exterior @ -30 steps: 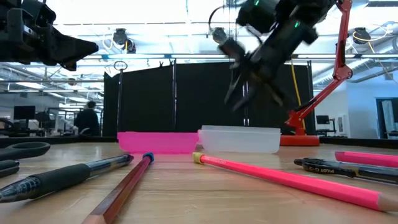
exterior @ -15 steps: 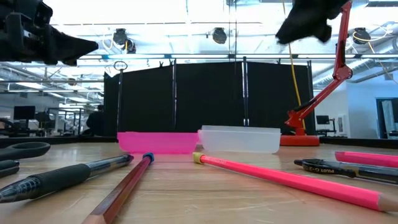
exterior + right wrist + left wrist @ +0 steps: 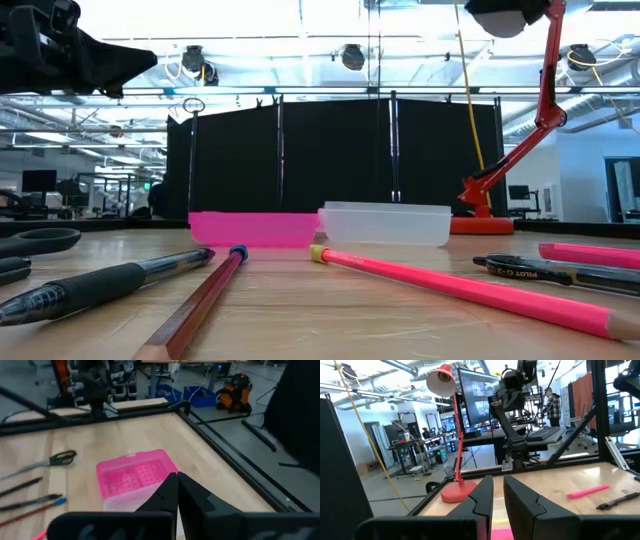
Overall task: Pick & place school supplies into a supply box
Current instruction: Put the pink pen into the supply box
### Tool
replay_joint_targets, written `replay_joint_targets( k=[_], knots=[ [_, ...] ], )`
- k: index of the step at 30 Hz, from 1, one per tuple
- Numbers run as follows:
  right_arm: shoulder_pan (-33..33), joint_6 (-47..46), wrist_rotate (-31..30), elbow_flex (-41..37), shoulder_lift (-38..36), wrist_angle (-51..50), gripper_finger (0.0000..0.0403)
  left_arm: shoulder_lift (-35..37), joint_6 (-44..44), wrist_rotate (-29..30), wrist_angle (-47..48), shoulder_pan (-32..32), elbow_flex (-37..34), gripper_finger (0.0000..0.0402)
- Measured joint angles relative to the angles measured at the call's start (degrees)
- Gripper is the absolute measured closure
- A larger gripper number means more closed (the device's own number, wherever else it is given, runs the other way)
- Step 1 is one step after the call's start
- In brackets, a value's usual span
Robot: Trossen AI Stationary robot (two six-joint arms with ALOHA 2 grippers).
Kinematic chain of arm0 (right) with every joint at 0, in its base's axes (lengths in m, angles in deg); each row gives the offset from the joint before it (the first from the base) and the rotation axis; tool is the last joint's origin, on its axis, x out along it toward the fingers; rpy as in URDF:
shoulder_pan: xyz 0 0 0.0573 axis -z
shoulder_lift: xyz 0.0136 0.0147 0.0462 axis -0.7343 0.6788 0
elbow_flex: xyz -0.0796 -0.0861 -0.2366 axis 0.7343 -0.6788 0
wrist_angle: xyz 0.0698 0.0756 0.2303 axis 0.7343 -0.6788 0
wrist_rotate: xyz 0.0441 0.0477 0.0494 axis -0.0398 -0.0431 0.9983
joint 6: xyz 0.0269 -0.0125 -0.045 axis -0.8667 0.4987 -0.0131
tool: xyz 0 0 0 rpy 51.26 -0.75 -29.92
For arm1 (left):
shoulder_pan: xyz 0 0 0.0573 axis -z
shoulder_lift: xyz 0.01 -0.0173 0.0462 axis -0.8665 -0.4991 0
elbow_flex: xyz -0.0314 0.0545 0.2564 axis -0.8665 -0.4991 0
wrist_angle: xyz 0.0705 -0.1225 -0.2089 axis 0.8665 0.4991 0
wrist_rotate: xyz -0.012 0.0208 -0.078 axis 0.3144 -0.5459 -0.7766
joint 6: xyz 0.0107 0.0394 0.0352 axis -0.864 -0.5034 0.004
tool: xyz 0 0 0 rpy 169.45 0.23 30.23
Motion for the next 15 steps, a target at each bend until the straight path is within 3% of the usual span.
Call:
replay_joint_targets(
  k=[2,6,11,15],
  knots=[
    [-0.1,0.5,0.1,-2.4,-0.2,0.1,0.0401,0.0,0.0,0.0,0.2,0.0,0.0,0.0350],
    [0.0,-8.3,1.0,-8.0,0.4,2.2,0.0402,0.0,0.1,0.0,0.7,0.0,0.0,0.0350],
    [0.0,-21.1,9.8,-13.1,3.0,7.3,0.0402,0.0,1.8,0.0,1.1,0.0,0.0,0.0350],
    [-2.5,-29.7,11.7,-14.4,9.6,13.6,0.0402,0.0,1.7,0.0,1.5,0.0,0.0,0.0350]
  ],
)
